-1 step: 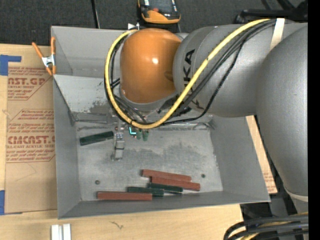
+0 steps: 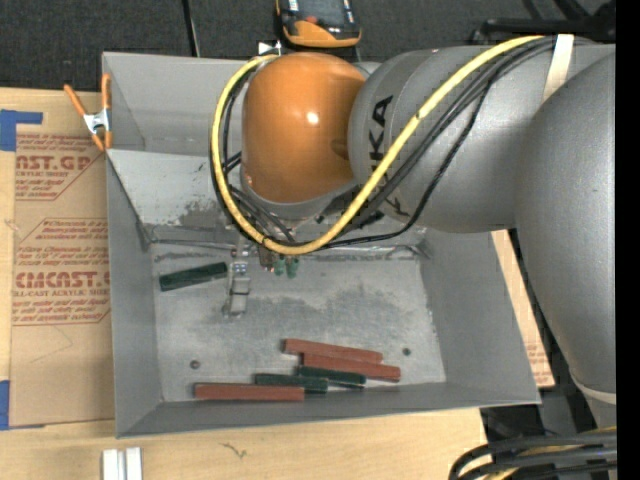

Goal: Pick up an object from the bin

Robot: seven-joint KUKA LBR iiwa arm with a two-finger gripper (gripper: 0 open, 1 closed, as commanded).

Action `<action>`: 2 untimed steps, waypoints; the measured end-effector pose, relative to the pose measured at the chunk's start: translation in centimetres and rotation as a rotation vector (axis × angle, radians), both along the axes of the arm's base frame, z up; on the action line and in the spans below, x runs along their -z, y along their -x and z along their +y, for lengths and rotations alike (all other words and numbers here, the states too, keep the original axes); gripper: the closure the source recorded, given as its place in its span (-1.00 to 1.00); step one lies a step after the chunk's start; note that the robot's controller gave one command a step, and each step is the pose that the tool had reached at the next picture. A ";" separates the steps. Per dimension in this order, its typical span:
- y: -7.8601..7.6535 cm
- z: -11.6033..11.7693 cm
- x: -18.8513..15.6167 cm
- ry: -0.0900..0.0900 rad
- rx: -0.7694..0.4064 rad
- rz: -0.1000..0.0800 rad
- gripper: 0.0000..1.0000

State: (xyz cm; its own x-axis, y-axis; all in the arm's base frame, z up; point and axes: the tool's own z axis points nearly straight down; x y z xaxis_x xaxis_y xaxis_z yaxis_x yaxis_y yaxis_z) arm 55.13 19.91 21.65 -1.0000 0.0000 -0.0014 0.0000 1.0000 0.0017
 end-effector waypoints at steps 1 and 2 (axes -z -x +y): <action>-1.8 1.0 7.6 0.000 -0.064 -0.006 -1.00; -2.6 0.9 9.3 0.002 -0.050 0.005 -1.00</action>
Offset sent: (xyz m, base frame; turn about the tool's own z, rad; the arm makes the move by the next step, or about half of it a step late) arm 0.0412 0.0067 -0.0565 -0.0140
